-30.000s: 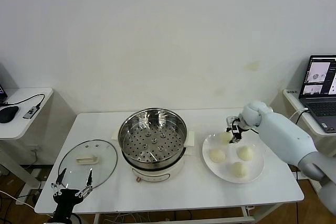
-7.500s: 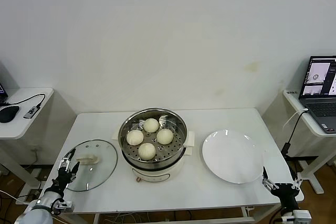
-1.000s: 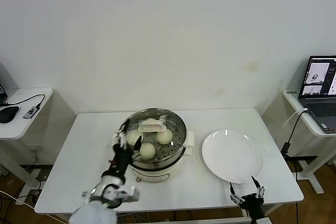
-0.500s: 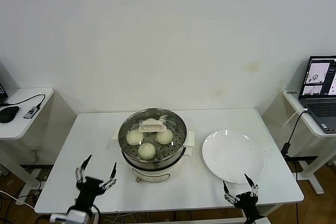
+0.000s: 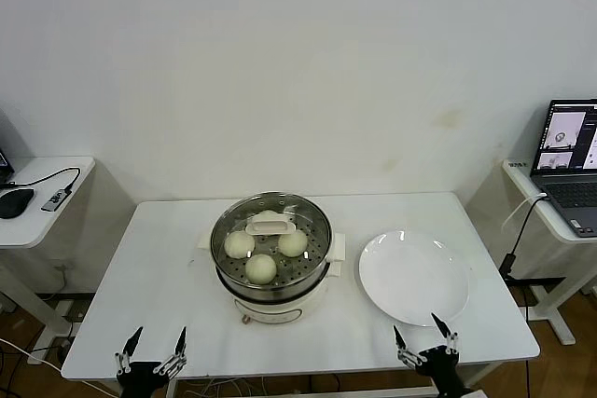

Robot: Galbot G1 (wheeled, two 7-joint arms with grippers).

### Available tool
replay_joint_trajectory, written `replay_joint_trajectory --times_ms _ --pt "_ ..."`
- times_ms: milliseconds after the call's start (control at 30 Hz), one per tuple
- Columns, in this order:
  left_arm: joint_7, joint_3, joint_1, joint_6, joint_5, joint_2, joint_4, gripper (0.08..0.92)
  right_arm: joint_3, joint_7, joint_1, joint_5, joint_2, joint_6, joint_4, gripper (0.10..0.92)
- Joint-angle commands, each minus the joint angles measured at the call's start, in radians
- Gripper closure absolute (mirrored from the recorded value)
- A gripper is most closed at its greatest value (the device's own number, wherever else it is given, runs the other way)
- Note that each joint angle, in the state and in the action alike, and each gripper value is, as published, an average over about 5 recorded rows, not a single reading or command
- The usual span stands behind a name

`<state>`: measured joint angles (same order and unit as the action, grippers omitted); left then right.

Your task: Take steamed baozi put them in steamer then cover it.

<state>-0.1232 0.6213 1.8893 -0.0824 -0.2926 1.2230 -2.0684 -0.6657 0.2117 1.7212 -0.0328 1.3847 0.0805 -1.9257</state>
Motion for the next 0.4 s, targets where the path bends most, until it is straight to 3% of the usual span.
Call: replay_joint_trajectory --times_ms 33,400 --pt "0.038 0.028 0.026 -0.055 -0.103 0.02 0.069 0.177 0.019 -0.015 0.028 -0.065 -0.02 -0.038 -0.023 0.203" --pt "0.06 0.008 -0.012 -0.045 -0.078 0.007 0.097 0.177 0.039 -0.026 0.029 -0.046 -0.004 -0.026 -0.03 0.203"
